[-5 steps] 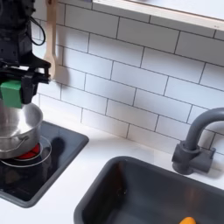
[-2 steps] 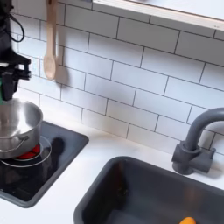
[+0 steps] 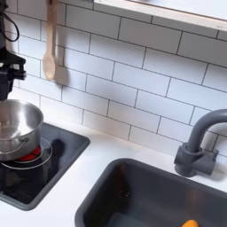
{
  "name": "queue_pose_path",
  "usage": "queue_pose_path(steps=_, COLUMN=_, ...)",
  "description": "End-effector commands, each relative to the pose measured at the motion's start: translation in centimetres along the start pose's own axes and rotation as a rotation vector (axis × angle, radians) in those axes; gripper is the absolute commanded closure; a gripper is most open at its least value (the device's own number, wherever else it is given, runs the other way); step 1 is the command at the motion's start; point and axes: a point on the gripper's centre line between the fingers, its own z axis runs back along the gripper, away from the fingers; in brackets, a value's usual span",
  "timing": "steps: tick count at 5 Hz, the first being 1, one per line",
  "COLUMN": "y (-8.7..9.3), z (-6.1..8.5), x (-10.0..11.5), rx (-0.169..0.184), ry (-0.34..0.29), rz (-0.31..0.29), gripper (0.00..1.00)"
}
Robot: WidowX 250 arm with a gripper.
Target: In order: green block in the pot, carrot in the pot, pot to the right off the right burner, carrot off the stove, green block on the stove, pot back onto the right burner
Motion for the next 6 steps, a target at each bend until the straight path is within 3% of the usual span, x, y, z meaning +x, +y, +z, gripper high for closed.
queue_pose_path(steps=1, y=0.0, z=-0.1, x=0.1, rx=-0.001, ry=-0.006, rz=-0.02, gripper=0.0)
queue_pose_path(steps=3, y=-0.1, z=-0.3, x=-0.1, rx=0.01, ry=0.0, rz=-0.03, gripper=0.0)
queue_pose_path(steps=4, y=-0.2, z=-0.5, x=-0.5, rx=-0.01, ry=0.001, rz=-0.031, gripper=0.0)
queue_pose_path(steps=5, y=-0.9, z=-1.0, x=-1.0, rx=-0.024, ry=0.028, rz=-0.073, gripper=0.0)
queue_pose_path(steps=6, y=-1.9, z=0.1, x=-1.9, rx=-0.053, ry=0.012, rz=-0.112, gripper=0.0)
